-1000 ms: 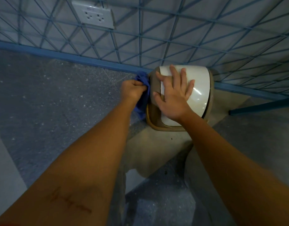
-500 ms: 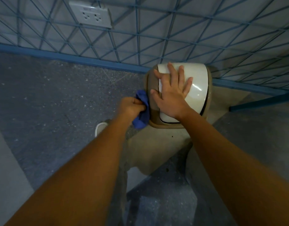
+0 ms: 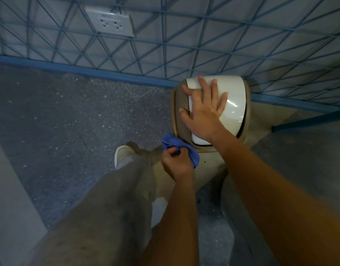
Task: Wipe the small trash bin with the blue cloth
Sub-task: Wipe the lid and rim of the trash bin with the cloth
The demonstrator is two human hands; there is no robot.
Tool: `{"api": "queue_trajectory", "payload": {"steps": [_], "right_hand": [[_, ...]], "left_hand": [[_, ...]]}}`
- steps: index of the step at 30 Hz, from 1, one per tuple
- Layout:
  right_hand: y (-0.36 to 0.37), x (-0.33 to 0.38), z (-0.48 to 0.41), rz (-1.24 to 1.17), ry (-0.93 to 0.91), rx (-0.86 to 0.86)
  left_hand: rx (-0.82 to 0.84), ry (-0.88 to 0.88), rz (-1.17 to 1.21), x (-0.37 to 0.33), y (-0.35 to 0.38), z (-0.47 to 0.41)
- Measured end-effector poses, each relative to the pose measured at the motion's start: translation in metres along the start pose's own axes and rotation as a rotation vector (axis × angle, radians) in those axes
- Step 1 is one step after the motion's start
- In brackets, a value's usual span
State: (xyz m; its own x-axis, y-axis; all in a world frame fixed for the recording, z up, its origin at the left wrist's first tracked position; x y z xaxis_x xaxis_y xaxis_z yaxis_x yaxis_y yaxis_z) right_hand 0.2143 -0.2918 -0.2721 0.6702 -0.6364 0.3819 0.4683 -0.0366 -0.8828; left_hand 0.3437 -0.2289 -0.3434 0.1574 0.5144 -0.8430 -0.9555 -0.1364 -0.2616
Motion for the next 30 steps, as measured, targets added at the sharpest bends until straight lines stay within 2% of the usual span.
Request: {"api": "queue_trajectory", "payload": {"steps": [10,18,22,27,30], "right_hand": [[0.001,0.0,0.003,-0.026,-0.016,-0.063],[0.002,0.0,0.003,0.005,-0.048,-0.074],[0.003,-0.001,0.001,0.042,-0.03,-0.043],[0.003,0.0,0.001,0.034,-0.035,-0.045],[0.0,0.0,0.002,0.057,-0.021,-0.064]], "left_hand": [[-0.011,0.138,-0.05,-0.021,-0.002,-0.027],[0.203,0.346,-0.24,-0.074,0.029,-0.088],[0.29,0.512,-0.351,-0.102,0.055,-0.117],[0.541,0.734,-0.562,-0.133,0.094,-0.138],[0.693,0.787,-0.678,-0.145,0.11,-0.141]]}}
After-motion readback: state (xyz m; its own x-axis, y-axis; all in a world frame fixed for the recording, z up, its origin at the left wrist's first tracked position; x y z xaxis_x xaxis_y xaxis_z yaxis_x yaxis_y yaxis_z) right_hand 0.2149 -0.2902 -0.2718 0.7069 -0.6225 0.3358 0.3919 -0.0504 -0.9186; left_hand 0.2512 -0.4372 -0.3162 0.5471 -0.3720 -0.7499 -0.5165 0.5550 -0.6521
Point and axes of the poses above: each hand's wrist, its own z-axis away from the middle knuckle, its own y-axis out of the palm, x = y × z, the point moved 6 cm from there along -z, towards the middle knuckle, and after that the axes turned 15 degrees about y, right-handed, at the moved point
